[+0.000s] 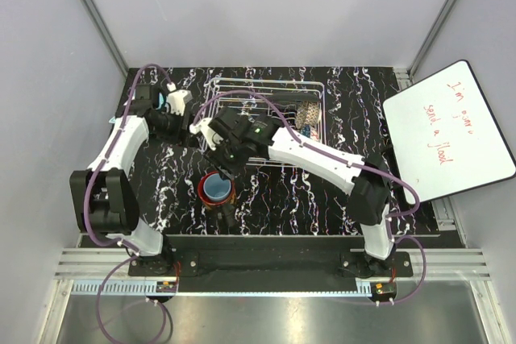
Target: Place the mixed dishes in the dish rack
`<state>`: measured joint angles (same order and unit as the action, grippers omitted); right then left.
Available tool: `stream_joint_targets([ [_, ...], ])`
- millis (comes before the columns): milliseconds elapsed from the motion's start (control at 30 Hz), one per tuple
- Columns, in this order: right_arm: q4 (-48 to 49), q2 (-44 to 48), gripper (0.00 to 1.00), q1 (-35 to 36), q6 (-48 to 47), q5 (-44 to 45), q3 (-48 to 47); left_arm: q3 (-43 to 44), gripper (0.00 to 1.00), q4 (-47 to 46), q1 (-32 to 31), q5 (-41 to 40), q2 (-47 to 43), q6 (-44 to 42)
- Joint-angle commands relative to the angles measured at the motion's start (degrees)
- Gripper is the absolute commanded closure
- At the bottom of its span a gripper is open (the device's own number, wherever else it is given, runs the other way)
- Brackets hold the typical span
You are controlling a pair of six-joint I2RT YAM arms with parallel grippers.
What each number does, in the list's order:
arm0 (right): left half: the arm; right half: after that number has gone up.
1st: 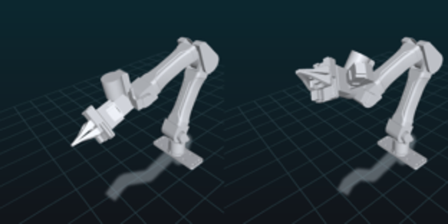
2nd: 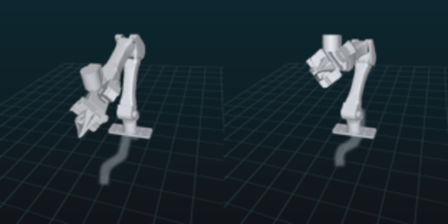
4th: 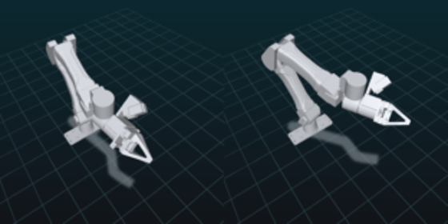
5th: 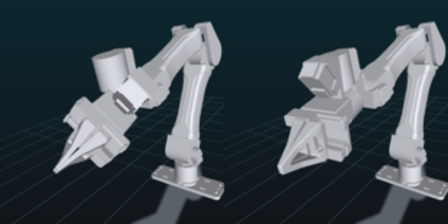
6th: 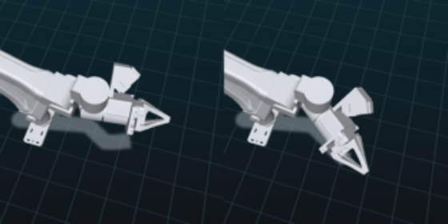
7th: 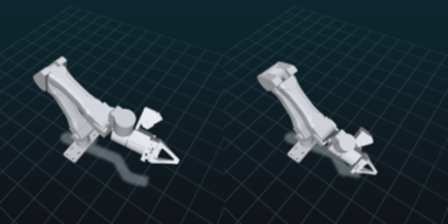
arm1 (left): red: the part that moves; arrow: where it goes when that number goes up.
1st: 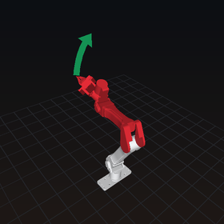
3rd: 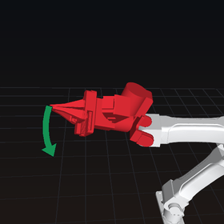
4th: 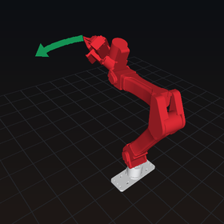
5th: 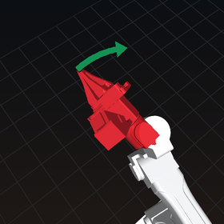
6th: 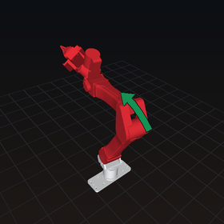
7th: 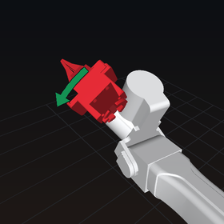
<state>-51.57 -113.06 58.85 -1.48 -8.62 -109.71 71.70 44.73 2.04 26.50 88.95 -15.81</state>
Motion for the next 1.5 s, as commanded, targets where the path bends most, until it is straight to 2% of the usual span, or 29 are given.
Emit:
stream_joint_targets([
  [0,0.68,-0.59,0.56,2.58,-1.07,0.27,-1.47,-1.56,0.19,-3.07,-0.28,-0.22,-2.55,0.70],
  [167,0.68,-3.75,0.64,3.37,-0.37,-0.61,-2.61,-3.15,0.19,-3.86,-0.64,-0.57,-3.34,0.26],
  [500,1.65,-6.39,0.69,3.47,-0.55,0.27,-3.49,-4.20,0.19,-4.30,-0.73,-1.19,-4.75,-0.54],
  [600,0.68,-6.30,0.69,3.64,-0.90,0.80,-4.98,-4.64,0.19,-4.48,-0.81,-0.84,-4.75,-0.36],
  [733,1.03,-4.02,0.61,3.64,-1.51,2.46,-5.25,-5.26,0.19,-4.83,-0.81,-0.75,-4.48,-0.27],
  [1000,3.40,-4.28,0.53,3.64,-3.27,6.24,-2.18,-5.08,0.19,-4.83,-0.81,-0.49,-4.13,0.17],
  [1267,4.64,-4.72,0.55,3.73,-3.97,5.98,-1.12,-5.34,0.19,-4.83,-0.81,-0.49,-4.13,0.34],
  [1467,4.55,-5.42,0.62,3.64,-3.97,5.72,-1.03,-4.99,0.19,-4.83,-0.81,-0.40,-3.52,0.26],
])
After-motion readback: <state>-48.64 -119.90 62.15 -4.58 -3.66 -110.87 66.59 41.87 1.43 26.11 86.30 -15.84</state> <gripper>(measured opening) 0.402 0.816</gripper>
